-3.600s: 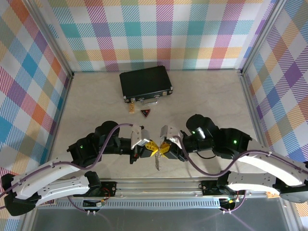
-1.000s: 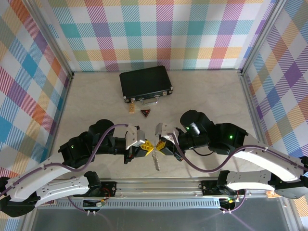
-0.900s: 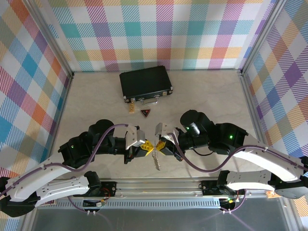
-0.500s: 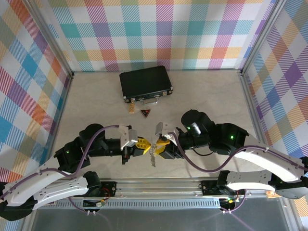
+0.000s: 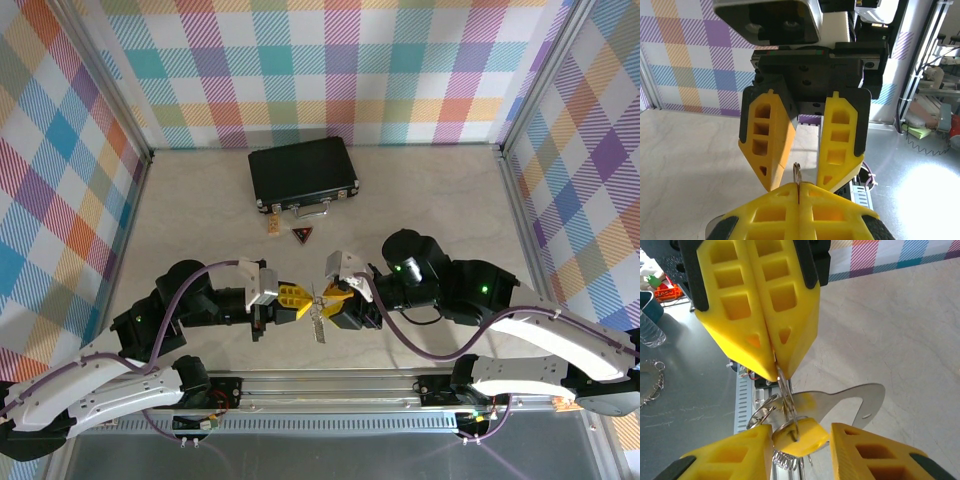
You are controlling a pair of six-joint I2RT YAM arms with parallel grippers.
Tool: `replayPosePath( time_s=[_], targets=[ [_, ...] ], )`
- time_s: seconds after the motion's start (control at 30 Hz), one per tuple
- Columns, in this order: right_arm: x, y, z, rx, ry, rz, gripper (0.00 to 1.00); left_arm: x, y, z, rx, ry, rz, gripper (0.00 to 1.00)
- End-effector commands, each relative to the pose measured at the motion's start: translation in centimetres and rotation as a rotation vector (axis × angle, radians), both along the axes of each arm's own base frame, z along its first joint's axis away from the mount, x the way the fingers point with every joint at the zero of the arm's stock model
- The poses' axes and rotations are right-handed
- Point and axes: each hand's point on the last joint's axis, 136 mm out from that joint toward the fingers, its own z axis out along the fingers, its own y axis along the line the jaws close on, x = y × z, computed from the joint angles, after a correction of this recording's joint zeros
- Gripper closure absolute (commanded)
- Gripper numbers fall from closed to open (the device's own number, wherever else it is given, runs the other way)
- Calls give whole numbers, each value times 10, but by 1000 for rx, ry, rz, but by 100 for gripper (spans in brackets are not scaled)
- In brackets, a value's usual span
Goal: Put the keys on the keyring
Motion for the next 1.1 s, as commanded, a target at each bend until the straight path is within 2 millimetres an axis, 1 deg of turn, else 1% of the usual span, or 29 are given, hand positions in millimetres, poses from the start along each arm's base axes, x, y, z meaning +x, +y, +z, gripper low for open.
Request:
replayPosePath(
  time_s=[0.0, 0.3, 0.43, 0.8, 1.07],
  targets=[
    [-3, 1, 5, 39, 26, 3, 68, -9, 2, 21, -84, -26, -39, 100],
    [-3, 2, -4, 23, 34, 2, 94, -9, 6, 25, -116, -35, -27, 100],
    [-4, 3, -8, 18, 40, 12, 100, -10, 5, 25, -124, -30, -36, 100],
    [-9, 12, -26, -63, 56, 41, 100, -10, 5, 25, -140, -25, -35, 100],
    [-9, 7, -18, -48, 33, 21, 99, -9, 7, 21, -136, -26, -24, 100]
  ],
)
